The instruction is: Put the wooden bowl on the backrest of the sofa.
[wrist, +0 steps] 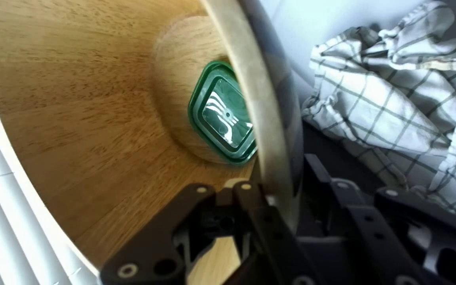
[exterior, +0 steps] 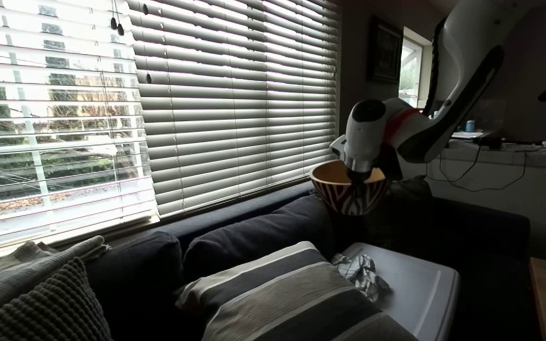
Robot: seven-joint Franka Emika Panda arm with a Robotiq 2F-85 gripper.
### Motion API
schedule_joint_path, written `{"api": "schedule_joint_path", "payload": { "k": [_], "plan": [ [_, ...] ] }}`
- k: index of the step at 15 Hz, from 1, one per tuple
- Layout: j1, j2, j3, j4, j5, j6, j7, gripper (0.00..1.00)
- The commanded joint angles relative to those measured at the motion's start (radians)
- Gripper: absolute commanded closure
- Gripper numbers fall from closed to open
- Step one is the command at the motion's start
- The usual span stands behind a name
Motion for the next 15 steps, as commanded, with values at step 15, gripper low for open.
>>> {"api": "schedule_joint_path", "payload": {
  "k": [15],
  "plan": [
    [-0.074, 0.245, 0.072, 0.614, 0.303, 0.258, -0.706, 0.94]
  ]
}}
